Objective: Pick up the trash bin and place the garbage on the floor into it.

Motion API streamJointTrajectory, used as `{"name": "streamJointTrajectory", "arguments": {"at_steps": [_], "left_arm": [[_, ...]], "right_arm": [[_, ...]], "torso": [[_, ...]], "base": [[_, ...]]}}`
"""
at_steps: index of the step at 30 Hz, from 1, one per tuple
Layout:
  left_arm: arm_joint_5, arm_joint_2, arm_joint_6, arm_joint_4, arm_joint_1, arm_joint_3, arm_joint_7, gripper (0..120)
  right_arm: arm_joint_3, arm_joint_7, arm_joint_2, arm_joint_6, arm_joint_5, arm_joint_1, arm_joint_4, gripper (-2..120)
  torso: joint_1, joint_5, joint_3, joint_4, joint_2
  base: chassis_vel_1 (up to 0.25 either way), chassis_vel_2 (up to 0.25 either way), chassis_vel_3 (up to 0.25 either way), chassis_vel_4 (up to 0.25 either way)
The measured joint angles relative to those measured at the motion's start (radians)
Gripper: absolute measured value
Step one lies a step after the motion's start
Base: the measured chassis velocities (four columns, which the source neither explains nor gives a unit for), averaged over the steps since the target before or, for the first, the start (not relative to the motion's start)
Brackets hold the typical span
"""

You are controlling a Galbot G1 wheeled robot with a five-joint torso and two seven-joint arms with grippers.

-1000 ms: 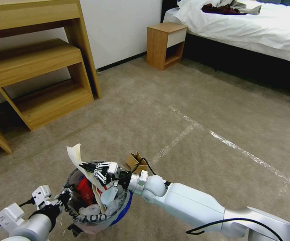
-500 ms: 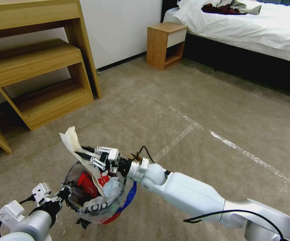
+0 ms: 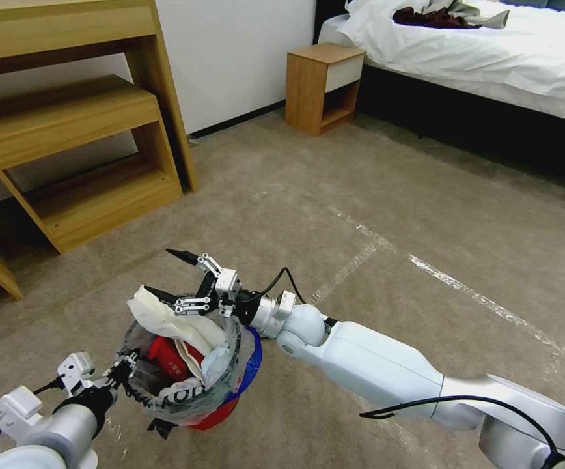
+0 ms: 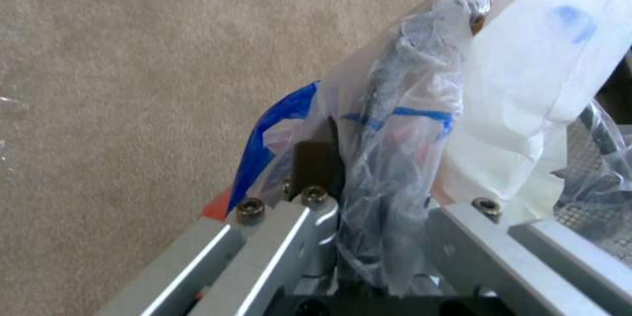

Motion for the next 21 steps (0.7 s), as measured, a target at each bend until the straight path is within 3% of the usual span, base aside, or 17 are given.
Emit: {"name": "streamJointTrajectory", "arguments": {"at_steps": [4, 12, 21], "left_arm": [[-0.012, 0.001, 0.000, -0.006, 0.007, -0.012, -0.005, 0], [-0.014, -0.007, 0.001, -0.020, 0.021, -0.024, -0.007, 0], [-0.035, -0.010, 0.004, -0.047, 0.054, -0.059, -0.010, 0]], "right_arm": [[-0.005, 0.008, 0.000, -0.001, -0.001, 0.005, 0.005, 99], [0.003, 0.016, -0.002, -0.010, -0.001, 0.021, 0.022, 100], [0.178, 0.096, -0.050, -0.046, 0.032, 0.107, 0.101, 100]], "torso": [[0.000, 0.0000, 0.000, 0.0000, 0.000], [0.000, 0.0001, 0.000, 0.0000, 0.000], [0.000, 0.0000, 0.000, -0.0001, 0.000]], "base": [[0.000, 0.000, 0.000, 0.000], [0.000, 0.000, 0.000, 0.000], [0.000, 0.000, 0.000, 0.000]]}}
